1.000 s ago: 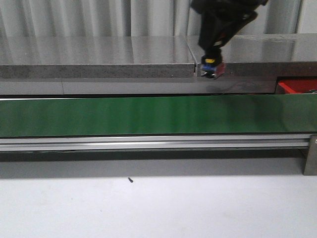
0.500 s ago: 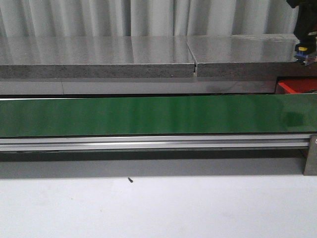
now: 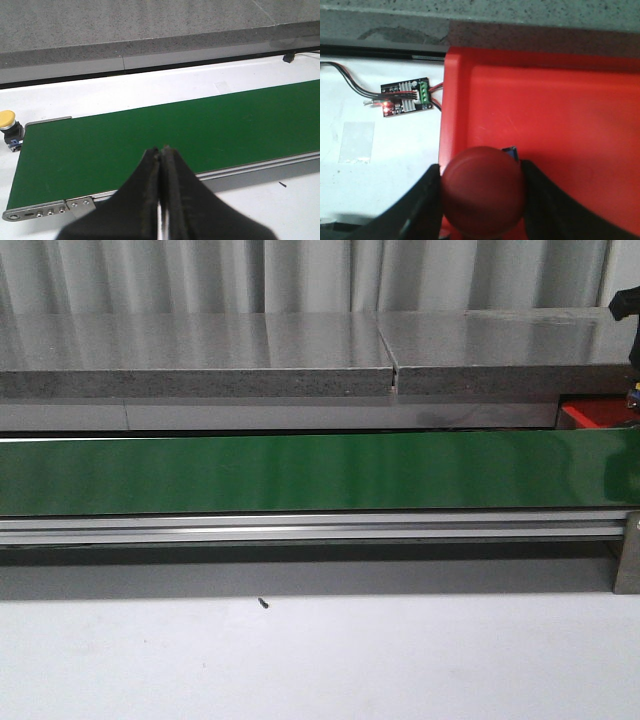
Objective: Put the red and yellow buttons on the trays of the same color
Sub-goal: 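Carry the red button into the red tray and open the right gripper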
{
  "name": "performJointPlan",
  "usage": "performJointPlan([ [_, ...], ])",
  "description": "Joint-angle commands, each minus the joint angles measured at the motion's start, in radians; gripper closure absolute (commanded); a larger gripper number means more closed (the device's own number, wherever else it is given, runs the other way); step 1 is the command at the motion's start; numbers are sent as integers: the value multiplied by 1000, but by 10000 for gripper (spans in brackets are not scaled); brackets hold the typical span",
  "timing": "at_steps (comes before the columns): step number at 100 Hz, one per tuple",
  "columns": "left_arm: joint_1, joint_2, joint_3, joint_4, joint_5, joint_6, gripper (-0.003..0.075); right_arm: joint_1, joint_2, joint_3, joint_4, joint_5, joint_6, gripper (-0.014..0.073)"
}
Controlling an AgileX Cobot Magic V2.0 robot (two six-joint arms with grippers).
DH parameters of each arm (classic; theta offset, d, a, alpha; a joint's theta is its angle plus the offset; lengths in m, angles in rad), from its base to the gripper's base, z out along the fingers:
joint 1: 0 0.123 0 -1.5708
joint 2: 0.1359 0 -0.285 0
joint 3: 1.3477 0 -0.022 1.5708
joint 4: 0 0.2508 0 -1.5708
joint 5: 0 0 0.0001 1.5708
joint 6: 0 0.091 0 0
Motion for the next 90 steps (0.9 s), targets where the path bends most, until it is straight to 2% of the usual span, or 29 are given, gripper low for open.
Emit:
performJointPlan([
  [1, -5, 4, -27, -12, -70, -3, 739, -6, -40, -33, 8, -95, 3, 636],
  [39, -5, 4, -27, -12, -70, -3, 739, -14, 38, -33, 34, -100, 74, 636],
  [70, -5, 4, -27, -12, -70, -3, 739, -14, 41, -33, 35, -89, 76, 626],
  [80, -5, 4, -27, -12, -70, -3, 739, -14, 41, -33, 35, -79, 76, 547],
  [90, -5, 4, -27, -12, -70, -3, 739, -14, 41, -33, 35, -77, 76, 373],
])
